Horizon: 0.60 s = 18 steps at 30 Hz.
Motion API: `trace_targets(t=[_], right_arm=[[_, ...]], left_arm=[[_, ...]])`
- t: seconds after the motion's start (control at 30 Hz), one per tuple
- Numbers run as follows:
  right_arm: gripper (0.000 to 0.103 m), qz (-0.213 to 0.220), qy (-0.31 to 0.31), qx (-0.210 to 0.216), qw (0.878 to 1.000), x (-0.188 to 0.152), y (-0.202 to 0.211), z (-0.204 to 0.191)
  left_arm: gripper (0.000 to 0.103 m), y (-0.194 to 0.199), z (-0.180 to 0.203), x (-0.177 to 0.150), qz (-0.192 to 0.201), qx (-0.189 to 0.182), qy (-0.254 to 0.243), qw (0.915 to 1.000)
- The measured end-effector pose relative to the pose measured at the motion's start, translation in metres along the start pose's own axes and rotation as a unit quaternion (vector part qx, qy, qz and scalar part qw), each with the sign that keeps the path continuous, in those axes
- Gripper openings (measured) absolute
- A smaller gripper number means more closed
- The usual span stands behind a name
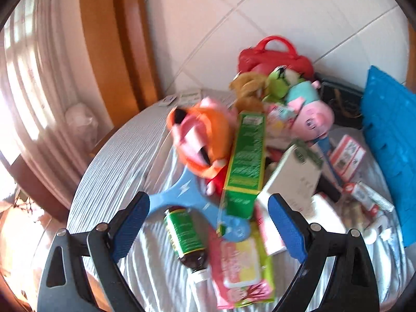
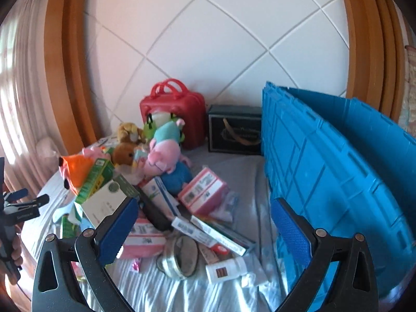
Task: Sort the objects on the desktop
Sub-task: 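Move both tools back over the table, then grasp the brown syrup bottle with the left tool while the right tool grasps the white pill bottle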
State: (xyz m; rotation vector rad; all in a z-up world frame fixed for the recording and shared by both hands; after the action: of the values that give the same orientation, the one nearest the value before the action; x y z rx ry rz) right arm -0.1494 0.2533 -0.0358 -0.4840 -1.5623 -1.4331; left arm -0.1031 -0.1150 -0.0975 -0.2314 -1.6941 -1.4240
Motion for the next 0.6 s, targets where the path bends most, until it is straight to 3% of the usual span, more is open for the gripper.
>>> trace_targets(t=[0.2,0.33,0.53,0.6], right_arm=[[0.103,-0.073,-0.037,-0.016,0.996,-0.059,-0.034,0.013],[0.103,-0.110,-0.056,-0.040,0.992,-0.092,-0.048,0.024],[0.103,-0.156,-0.070,-0.047,0.984,-0.138,-0.067,0.023],[0.103,-0.162,-0.076,-0.045,0.983,-0.148,-0.072,0.021]], left_arm=[[0.093,-0.083,-0.077,-0.048,-0.083,0.077,0.059,0.9918],[0.085,-0.124,-0.085,-0.071,-0.136,0.054,0.109,0.9832],[0.083,-0.157,-0.067,-0.086,-0.158,0.049,0.102,0.9810],[0.066,-0.167,-0.064,-0.092,-0.170,0.047,0.098,0.9793]])
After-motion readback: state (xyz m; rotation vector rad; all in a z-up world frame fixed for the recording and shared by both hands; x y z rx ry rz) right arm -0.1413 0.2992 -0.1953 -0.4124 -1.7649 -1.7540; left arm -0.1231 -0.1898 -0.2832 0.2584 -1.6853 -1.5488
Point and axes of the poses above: each gripper's, at about its wrist camera, not at the fingertips, and y roughly against the way its jaws point, z to its right, x to its top, the point moved 9 cm from there along -y, roughly the way its jaws point, and after that the axes turned 10 degrees about y, right-handed, at the moved point
